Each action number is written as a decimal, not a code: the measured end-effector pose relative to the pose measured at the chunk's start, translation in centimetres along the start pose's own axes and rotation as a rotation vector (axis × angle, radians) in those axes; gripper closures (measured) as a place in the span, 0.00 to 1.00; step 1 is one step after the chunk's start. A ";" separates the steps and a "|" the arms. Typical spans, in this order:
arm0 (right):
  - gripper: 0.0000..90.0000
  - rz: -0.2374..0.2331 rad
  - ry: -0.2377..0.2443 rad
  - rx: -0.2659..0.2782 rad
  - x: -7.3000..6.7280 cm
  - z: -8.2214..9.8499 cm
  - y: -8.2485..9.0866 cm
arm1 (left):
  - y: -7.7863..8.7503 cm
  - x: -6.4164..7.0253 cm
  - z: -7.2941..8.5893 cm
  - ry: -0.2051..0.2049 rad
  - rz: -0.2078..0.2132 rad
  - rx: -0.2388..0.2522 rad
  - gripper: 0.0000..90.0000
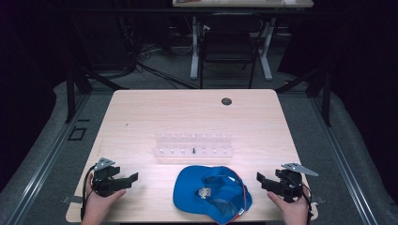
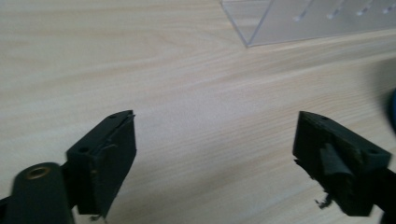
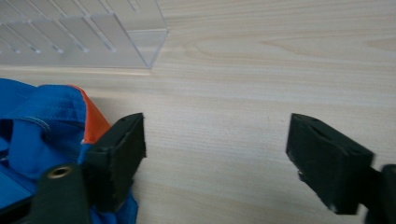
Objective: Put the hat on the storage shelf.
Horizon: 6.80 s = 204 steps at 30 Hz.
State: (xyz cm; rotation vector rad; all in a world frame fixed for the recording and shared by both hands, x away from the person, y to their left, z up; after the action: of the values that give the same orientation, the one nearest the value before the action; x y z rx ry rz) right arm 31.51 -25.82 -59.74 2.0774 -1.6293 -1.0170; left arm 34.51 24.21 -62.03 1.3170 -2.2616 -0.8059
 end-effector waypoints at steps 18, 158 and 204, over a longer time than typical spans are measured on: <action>0.60 0.022 0.055 -0.021 -1.7 1.1 0.3 | 0.5 0.7 -0.6 0.003 0.036 0.062 0.42; 1.00 0.045 0.008 -0.601 -2.5 -5.3 3.3 | 0.5 1.9 -0.4 -0.064 0.017 0.021 0.52; 1.00 -0.368 -0.163 -0.553 -9.7 -10.9 8.1 | 0.6 1.8 -0.3 -0.064 0.013 0.021 0.52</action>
State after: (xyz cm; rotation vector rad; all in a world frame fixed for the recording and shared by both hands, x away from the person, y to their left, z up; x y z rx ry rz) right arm 32.33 -21.13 -43.73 1.9640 -0.8822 -1.5782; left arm 33.47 22.71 -61.32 1.3015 -2.3314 -0.8335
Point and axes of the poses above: each handheld gripper's, and its own axes: y roughly backward along the jaws, z roughly out of its underside, x roughly to its right, the point moved 8 cm from there along -y, roughly forward along the jaws, and after that the axes turned 8 degrees about -y, right-handed, at the moved point
